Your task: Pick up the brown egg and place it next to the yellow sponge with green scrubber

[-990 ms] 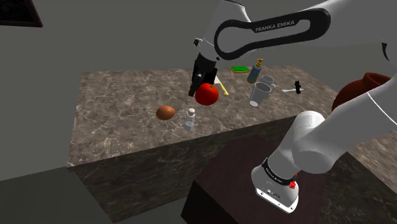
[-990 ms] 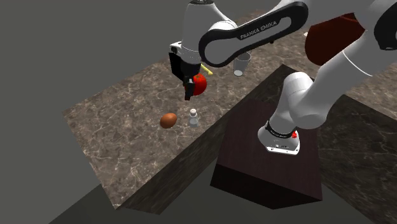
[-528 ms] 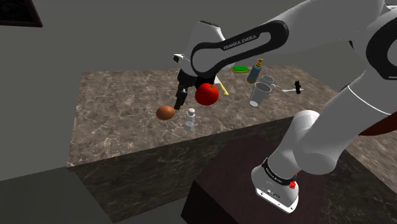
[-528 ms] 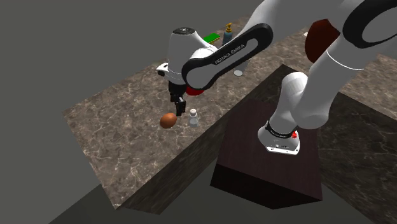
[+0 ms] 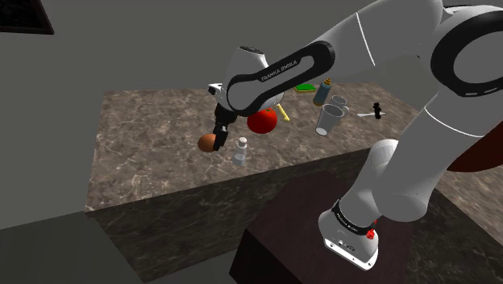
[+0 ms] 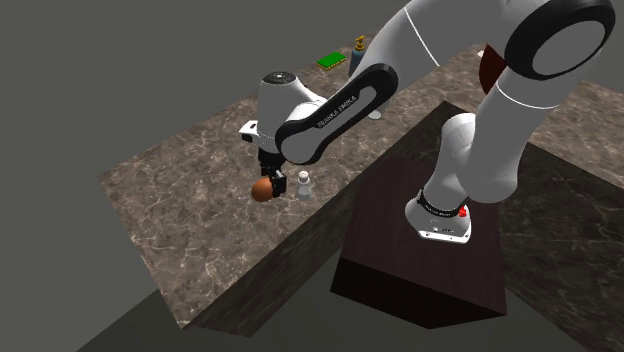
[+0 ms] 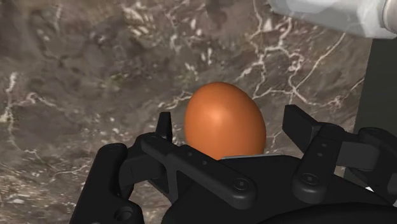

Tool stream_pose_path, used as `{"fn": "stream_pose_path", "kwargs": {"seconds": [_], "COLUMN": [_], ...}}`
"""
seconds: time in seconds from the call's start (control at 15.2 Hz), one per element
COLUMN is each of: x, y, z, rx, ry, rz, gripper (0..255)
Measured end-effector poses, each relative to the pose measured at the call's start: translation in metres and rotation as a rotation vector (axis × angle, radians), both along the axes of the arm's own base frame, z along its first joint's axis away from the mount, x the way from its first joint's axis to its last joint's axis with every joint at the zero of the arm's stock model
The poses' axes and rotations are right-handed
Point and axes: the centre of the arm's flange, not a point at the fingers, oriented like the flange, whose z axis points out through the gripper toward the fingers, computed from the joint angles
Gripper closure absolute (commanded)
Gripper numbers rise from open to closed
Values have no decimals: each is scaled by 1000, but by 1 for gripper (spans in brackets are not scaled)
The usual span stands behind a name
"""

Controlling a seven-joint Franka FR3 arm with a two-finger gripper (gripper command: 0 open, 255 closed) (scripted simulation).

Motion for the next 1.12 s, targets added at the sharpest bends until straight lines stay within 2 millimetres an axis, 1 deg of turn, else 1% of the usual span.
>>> {"fn": "stream_pose_path", "kwargs": {"seconds": [0.2, 0.53, 0.59, 1.12], "x": [2, 2, 2, 2], "y": [3, 3, 3, 3], "z": [-11, -13, -13, -12], "rx": [0, 0, 0, 0], "ry": [0, -1, -1, -1], "rz": [0, 0, 0, 0], "gripper": [0, 0, 255, 255]}}
